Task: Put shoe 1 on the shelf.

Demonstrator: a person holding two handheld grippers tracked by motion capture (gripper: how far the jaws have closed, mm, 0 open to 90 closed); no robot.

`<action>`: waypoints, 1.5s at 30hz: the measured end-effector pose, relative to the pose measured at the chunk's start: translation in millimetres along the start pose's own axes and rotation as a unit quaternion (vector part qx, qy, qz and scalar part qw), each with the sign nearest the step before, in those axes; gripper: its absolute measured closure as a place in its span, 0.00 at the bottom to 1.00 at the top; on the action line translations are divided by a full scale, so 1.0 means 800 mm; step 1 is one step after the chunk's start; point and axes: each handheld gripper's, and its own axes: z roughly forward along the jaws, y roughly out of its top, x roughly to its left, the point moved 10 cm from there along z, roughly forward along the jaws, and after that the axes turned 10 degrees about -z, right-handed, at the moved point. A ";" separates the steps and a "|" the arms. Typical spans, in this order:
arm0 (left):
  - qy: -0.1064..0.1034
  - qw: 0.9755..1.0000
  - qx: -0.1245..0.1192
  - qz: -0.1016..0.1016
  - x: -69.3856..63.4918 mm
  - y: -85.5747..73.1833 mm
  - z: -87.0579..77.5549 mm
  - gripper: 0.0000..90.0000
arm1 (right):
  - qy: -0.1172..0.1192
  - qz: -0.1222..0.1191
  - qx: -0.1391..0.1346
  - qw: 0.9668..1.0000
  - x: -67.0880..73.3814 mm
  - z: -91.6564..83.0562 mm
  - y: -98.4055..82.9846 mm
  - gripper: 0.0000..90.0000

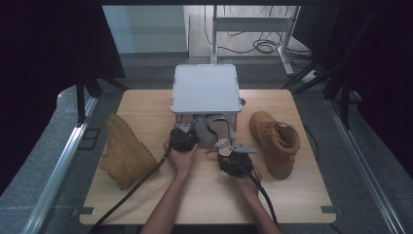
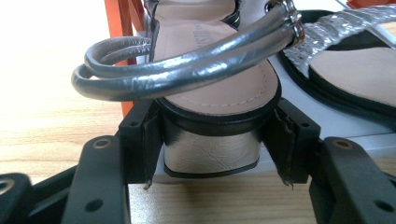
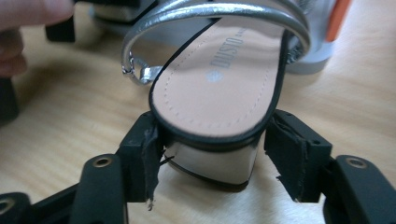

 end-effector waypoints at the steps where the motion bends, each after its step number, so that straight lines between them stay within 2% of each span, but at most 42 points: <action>1: -0.001 1.000 0.000 0.000 0.000 0.000 0.000 0.46 | -0.002 0.005 -0.004 1.000 -0.002 -0.001 0.002 0.46; 4: -0.001 1.000 0.000 0.000 0.000 0.000 0.000 0.46 | -0.002 0.009 -0.006 1.000 -0.005 -0.003 0.006 0.46; 16: -0.004 1.000 0.001 0.000 0.000 0.000 0.000 0.46 | -0.020 0.030 -0.009 0.999 0.006 0.004 0.011 0.46; 28: -0.005 1.000 0.001 -0.001 0.000 -0.001 0.000 0.46 | -0.046 0.061 -0.024 0.997 0.015 0.019 0.020 0.47; 45: -0.006 1.000 0.002 -0.004 0.001 -0.001 0.000 0.46 | -0.051 0.070 -0.031 0.996 0.002 0.040 0.047 0.47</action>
